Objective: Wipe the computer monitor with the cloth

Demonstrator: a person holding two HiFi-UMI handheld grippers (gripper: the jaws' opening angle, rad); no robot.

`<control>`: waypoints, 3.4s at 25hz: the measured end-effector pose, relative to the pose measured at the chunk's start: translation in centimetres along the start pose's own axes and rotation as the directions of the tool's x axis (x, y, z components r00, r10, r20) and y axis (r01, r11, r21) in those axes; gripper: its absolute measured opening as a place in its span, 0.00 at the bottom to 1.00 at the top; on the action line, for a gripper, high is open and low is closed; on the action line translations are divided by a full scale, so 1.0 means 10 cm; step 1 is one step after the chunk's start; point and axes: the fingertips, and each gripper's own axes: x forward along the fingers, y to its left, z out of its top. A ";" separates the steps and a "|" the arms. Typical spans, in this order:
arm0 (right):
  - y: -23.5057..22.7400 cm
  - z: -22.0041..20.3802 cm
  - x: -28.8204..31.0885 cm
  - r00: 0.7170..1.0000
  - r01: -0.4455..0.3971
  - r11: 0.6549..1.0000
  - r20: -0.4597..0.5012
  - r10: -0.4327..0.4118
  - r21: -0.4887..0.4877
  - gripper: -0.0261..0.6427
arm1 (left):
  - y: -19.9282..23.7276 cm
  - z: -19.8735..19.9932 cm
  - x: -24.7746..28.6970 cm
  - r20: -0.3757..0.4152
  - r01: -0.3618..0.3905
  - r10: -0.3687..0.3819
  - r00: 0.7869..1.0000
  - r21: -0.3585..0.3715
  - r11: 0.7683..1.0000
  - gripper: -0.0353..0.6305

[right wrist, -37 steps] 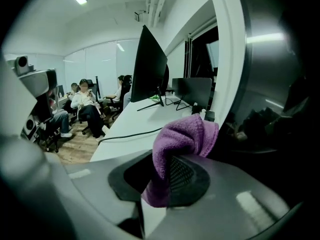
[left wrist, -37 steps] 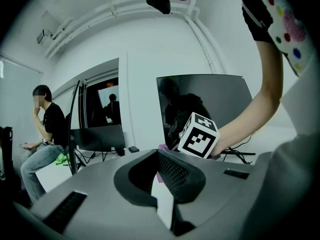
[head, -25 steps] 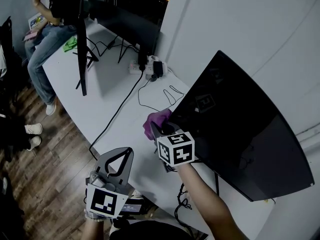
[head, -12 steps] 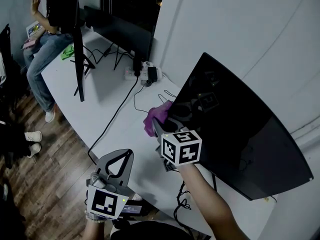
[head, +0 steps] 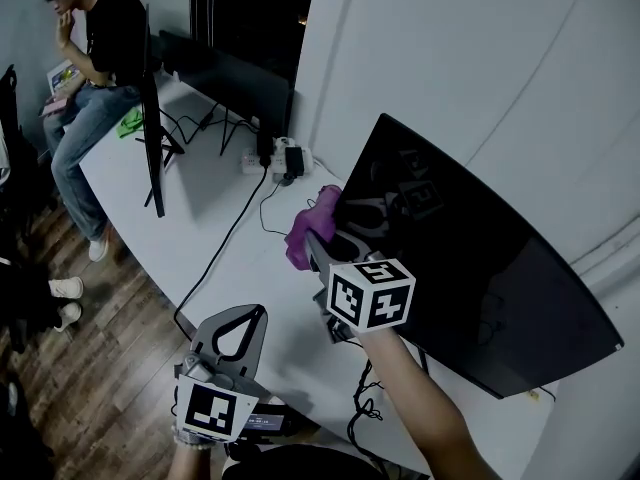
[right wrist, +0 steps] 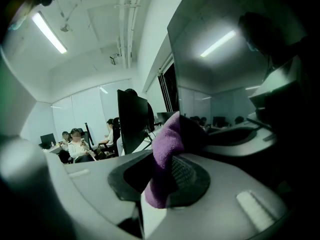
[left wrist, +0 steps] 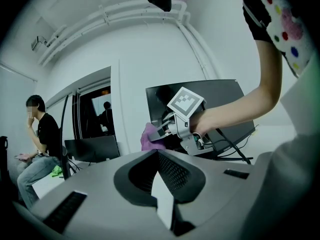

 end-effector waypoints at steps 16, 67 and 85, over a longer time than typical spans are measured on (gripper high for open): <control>0.12 0.82 -0.23 0.983 -0.021 0.998 0.184 0.008 0.067 0.14 | -0.05 0.21 -0.02 0.047 0.026 -0.027 0.999 0.026 0.999 0.06; 0.37 3.01 -1.22 0.950 0.297 0.533 0.303 -0.078 -0.793 0.14 | -0.32 0.49 0.00 0.119 0.090 -0.094 0.988 0.041 0.995 0.06; 0.06 2.19 -0.93 0.964 -0.149 -0.068 -0.130 -0.234 -0.986 0.14 | -0.50 0.54 -0.08 0.117 0.078 -0.082 0.990 0.038 0.996 0.06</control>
